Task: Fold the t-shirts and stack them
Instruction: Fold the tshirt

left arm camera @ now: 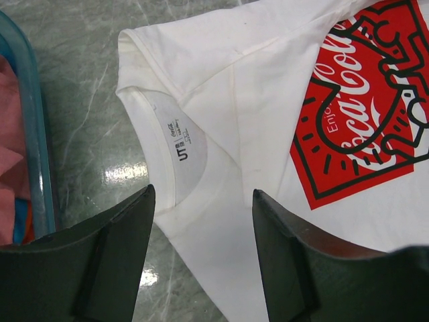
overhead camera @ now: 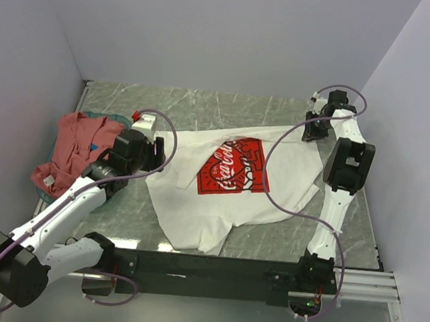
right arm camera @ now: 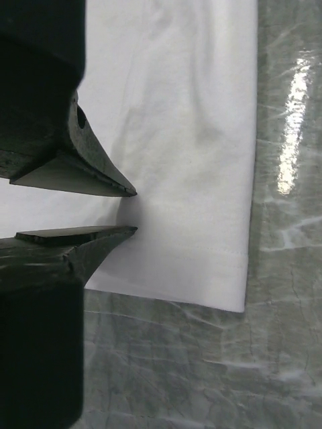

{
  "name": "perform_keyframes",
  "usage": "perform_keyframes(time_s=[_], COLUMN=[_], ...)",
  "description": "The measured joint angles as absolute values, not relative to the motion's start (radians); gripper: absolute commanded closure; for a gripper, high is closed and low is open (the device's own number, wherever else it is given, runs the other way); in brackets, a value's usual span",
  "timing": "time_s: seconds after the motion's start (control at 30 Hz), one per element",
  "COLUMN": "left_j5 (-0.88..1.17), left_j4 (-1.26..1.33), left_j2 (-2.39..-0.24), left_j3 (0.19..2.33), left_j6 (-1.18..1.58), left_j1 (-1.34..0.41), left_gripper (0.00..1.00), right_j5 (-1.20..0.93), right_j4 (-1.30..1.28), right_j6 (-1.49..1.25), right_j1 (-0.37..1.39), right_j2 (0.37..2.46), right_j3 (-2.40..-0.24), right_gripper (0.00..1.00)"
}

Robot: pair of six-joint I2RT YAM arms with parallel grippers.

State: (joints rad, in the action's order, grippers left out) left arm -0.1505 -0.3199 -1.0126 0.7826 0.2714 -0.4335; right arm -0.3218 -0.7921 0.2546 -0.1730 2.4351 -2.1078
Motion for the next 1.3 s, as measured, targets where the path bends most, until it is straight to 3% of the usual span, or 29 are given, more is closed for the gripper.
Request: perform_keyframes(time_s=[0.4,0.87,1.07,1.3], left_j5=[-0.096,0.024,0.076,0.084], left_j4=[-0.303,-0.331,-0.384,-0.435], left_j2=[-1.054,-1.635,-1.840,-1.964], left_j3=[0.786,1.178,1.334,1.439], left_j6=[0.267,0.178,0.154,0.156], left_j1=[-0.434,-0.432,-0.429,-0.427], left_gripper=[0.34,0.43,0.44,0.47], right_j5=[-0.353,-0.750,-0.824,-0.859], right_j4=[-0.809,-0.771,-0.770,-0.765], right_j6=[0.306,0.422,0.453,0.473], right_j1=[-0.176,-0.179,-0.172,-0.172], right_j2=[2.307,1.846,1.759,1.708], right_j3=[-1.977,-1.613,-1.421,-1.350], right_gripper=[0.66,0.60,0.59,0.59])
